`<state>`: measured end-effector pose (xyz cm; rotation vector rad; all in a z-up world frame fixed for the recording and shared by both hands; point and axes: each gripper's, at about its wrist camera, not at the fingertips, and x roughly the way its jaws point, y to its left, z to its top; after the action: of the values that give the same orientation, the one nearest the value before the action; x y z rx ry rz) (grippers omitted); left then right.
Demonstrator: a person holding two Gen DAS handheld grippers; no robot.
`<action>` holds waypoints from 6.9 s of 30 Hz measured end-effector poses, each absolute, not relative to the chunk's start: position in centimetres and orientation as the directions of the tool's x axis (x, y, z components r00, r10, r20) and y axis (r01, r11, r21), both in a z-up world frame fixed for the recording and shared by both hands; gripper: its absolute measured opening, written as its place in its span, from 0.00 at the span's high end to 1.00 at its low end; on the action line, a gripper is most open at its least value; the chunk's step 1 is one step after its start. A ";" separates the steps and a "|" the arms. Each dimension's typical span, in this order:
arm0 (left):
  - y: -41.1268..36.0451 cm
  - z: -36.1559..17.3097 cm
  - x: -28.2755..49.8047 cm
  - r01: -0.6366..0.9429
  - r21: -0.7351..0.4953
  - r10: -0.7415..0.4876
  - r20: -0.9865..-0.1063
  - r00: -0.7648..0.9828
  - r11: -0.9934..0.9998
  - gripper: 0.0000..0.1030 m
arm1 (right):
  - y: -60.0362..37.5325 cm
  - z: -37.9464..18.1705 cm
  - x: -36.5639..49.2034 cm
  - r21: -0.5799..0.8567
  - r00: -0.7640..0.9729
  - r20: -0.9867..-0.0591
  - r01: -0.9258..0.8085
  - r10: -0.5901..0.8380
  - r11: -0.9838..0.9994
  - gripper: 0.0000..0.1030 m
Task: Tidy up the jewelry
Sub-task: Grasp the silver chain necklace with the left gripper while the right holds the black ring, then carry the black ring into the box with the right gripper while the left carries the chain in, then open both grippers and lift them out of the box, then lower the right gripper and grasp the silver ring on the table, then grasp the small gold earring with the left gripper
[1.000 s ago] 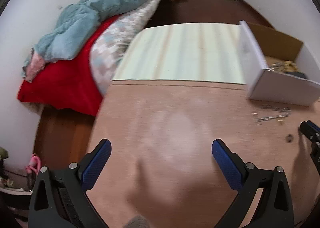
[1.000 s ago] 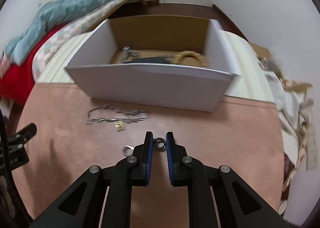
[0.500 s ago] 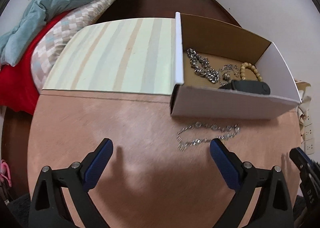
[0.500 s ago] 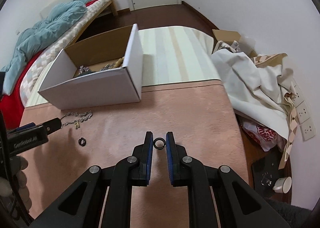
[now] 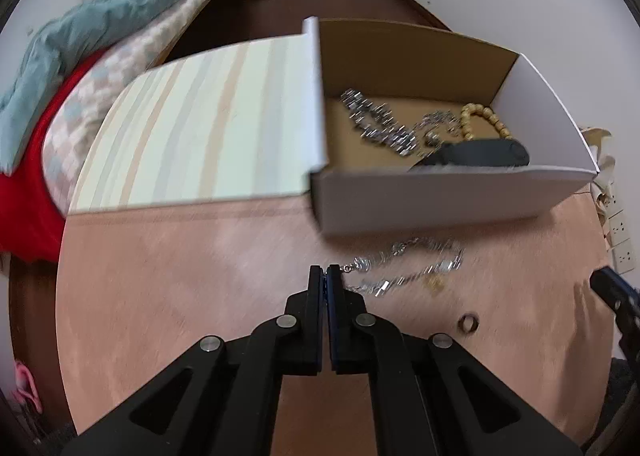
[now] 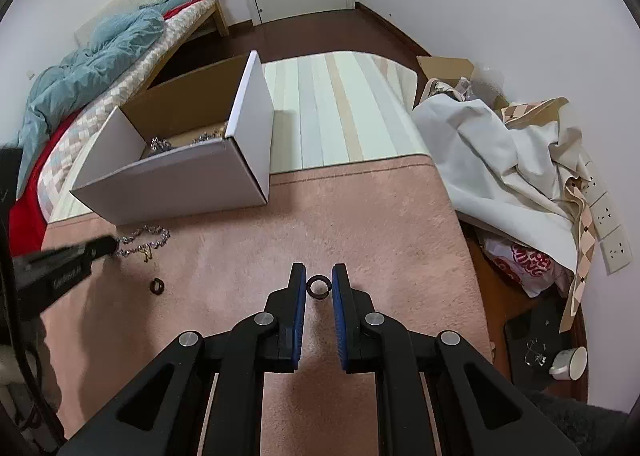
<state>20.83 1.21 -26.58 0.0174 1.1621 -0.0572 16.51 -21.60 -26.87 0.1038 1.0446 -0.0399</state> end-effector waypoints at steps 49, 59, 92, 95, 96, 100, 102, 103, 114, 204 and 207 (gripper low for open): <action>1.5 -12.6 29.8 0.208 -0.172 -0.249 -0.862 0.441 0.963 0.98 | -16.5 -18.8 31.2 0.222 0.417 -0.873 -0.118 0.251 0.968 0.87; 3.1 -13.8 30.5 0.070 -0.098 -0.120 -0.873 0.474 0.993 0.36 | -17.8 -20.2 32.0 0.220 0.367 -0.901 -0.073 0.231 0.973 0.49; 2.5 -12.2 19.5 -0.038 0.099 0.102 -0.793 0.601 0.994 0.00 | -15.5 -15.5 21.9 -0.077 0.511 -0.858 -0.018 -0.057 0.997 0.00; 2.5 -10.5 17.9 -0.046 0.102 0.108 -0.773 0.625 0.994 0.00 | -15.4 -14.0 20.6 -0.070 0.529 -0.847 -0.016 -0.051 0.997 0.00; 2.4 -10.1 17.5 -0.049 0.103 0.111 -0.767 0.633 0.993 0.00 | -15.3 -13.6 20.3 -0.069 0.532 -0.845 -0.016 -0.050 0.997 0.00; 2.5 -8.4 15.7 -0.059 0.103 0.116 -0.746 0.655 0.993 0.00 | -14.9 -11.5 18.1 -0.074 0.564 -0.824 -0.020 -0.050 0.997 0.00; 2.6 -7.5 14.9 -0.061 0.090 0.108 -0.741 0.663 0.994 0.00 | -14.7 -10.5 17.1 -0.076 0.581 -0.812 -0.022 -0.049 0.997 0.00; 2.6 -7.2 14.5 -0.063 0.088 0.107 -0.738 0.666 0.994 0.00 | -14.6 -10.1 16.6 -0.079 0.588 -0.808 -0.022 -0.051 0.997 0.00; 3.0 -4.8 11.1 -0.075 0.082 0.111 -0.700 0.706 0.994 0.00 | -14.5 -6.1 12.5 -0.066 0.640 -0.767 -0.019 -0.038 0.998 0.00; -5.5 -26.7 20.1 0.229 0.054 -0.049 -0.906 0.420 0.972 0.91 | -22.3 -28.1 15.8 0.074 0.492 -0.871 0.102 0.015 0.992 0.87; -5.6 -26.7 20.1 0.234 0.057 -0.048 -0.905 0.423 0.971 0.91 | -22.2 -28.0 15.9 0.077 0.495 -0.869 0.102 0.017 0.992 0.87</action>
<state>20.11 -5.60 -26.70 0.1847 1.1223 -0.1776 15.86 -22.25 -27.96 0.1243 1.0528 -0.0520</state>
